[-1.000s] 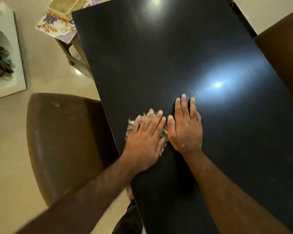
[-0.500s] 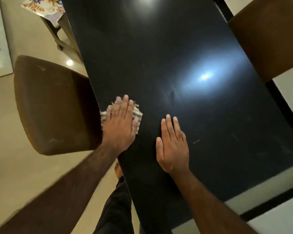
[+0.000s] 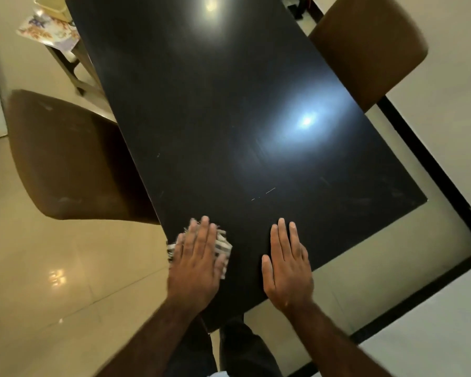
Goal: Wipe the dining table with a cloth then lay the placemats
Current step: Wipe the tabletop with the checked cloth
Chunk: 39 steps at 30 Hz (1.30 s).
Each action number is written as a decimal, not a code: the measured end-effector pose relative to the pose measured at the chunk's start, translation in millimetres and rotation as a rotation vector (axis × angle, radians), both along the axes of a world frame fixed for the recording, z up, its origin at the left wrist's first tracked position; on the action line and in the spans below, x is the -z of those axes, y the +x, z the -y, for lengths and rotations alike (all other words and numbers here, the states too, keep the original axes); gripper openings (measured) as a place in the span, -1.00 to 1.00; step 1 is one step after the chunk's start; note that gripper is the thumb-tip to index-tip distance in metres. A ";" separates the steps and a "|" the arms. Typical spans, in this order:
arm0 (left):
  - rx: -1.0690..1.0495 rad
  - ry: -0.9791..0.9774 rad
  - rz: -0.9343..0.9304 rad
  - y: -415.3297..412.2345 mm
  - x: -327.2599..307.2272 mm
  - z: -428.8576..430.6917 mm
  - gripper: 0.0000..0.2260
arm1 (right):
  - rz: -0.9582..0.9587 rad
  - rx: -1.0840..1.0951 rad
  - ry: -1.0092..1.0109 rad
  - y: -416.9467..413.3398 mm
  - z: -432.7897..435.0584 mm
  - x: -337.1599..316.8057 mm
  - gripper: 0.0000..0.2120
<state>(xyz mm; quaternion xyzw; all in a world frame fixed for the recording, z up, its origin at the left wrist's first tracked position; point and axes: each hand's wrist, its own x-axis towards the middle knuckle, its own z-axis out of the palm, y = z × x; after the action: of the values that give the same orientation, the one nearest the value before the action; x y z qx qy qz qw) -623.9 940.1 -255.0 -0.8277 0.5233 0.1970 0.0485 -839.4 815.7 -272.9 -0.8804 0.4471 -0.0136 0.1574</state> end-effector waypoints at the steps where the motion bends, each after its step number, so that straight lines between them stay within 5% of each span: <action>1: -0.063 0.005 0.013 13.4 -0.4 3.4 -0.28 | -0.008 -0.011 0.008 -5.4 -3.9 -1.2 -0.29; 7: -0.167 -0.044 0.023 55.6 -2.3 68.3 -0.28 | 0.002 -0.020 0.110 -18.3 -5.1 -8.1 -0.30; 16: 0.262 -0.090 -0.095 -27.7 8.1 110.1 -0.27 | 0.058 0.230 0.186 -27.0 19.2 -17.3 -0.29; 22: 0.425 -0.030 -0.176 -75.4 5.1 76.0 0.17 | -0.008 0.093 0.104 -48.9 29.0 -9.1 -0.27; 27: 0.420 0.033 -0.115 -103.9 3.8 97.2 0.29 | -0.049 0.039 0.083 -87.4 73.6 -2.9 -0.23; 39: 0.322 0.048 -0.052 -252.2 6.2 262.5 0.07 | -0.125 0.096 0.168 -227.7 246.6 -27.0 -0.21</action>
<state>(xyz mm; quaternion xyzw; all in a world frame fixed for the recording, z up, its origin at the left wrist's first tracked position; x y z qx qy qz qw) -876.2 677.6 -261.1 -0.7262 0.6455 0.2205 0.0859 -1067.1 569.1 -245.9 -0.8408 0.4973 0.0712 0.2018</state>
